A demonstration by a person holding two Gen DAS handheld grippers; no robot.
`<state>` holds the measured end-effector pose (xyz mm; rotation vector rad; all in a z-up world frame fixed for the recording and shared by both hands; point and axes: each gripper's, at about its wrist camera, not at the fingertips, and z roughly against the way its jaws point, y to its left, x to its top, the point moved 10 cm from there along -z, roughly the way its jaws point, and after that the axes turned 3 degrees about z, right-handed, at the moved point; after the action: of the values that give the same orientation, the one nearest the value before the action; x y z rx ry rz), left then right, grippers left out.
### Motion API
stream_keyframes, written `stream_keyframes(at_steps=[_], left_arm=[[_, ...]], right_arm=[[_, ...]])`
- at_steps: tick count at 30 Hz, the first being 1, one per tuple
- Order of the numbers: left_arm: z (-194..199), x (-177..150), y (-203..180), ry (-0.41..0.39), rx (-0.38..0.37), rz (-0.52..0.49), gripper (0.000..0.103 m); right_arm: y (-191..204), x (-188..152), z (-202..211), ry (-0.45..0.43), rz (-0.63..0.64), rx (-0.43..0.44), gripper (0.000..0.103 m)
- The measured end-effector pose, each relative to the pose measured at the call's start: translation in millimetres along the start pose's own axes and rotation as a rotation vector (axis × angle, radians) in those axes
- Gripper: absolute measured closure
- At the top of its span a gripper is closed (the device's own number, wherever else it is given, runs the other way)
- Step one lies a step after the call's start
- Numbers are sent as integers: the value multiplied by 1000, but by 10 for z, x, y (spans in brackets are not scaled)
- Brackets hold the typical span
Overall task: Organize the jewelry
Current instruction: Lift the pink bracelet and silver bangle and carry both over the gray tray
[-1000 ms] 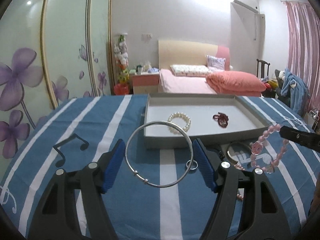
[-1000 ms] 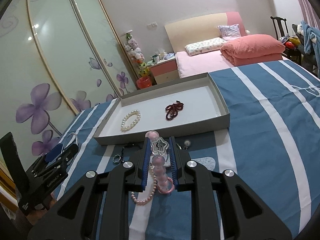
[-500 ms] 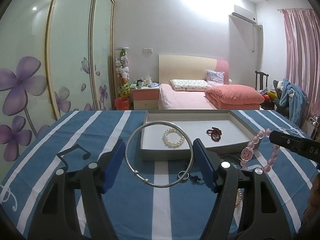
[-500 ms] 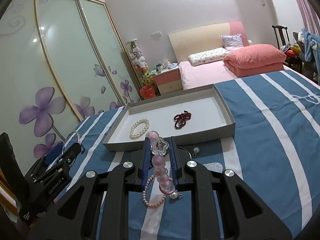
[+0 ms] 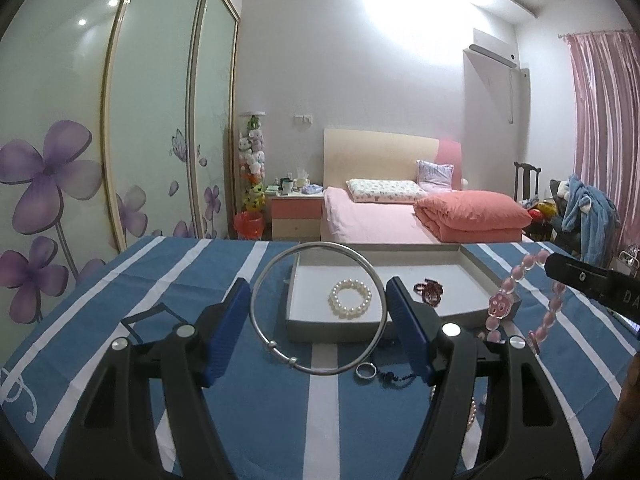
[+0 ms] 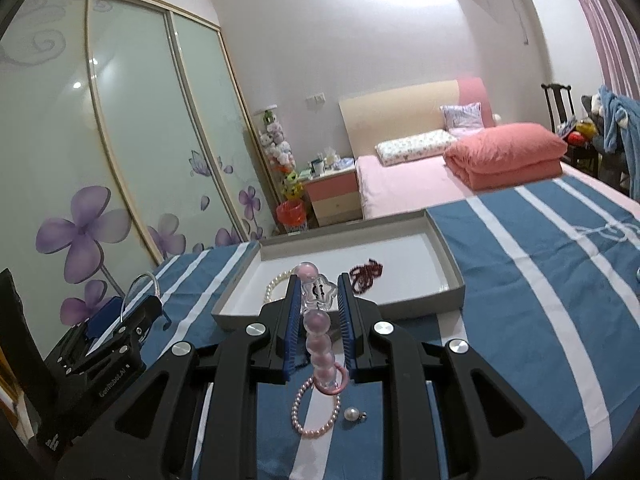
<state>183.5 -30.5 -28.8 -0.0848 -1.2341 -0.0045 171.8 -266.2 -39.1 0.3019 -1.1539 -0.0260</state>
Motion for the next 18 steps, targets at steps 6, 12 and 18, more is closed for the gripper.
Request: stream_keyframes(at_steps=[6, 12, 18], left_arm=[[22, 135, -38, -33, 0, -5, 35], [15, 237, -73, -64, 4, -14, 35], [-4, 372, -123, -103, 12, -21, 35]], right_arm=[[25, 147, 31, -48, 18, -12, 84], [40, 295, 30, -95, 36, -28, 84], [62, 424, 13, -139, 54, -44, 84]])
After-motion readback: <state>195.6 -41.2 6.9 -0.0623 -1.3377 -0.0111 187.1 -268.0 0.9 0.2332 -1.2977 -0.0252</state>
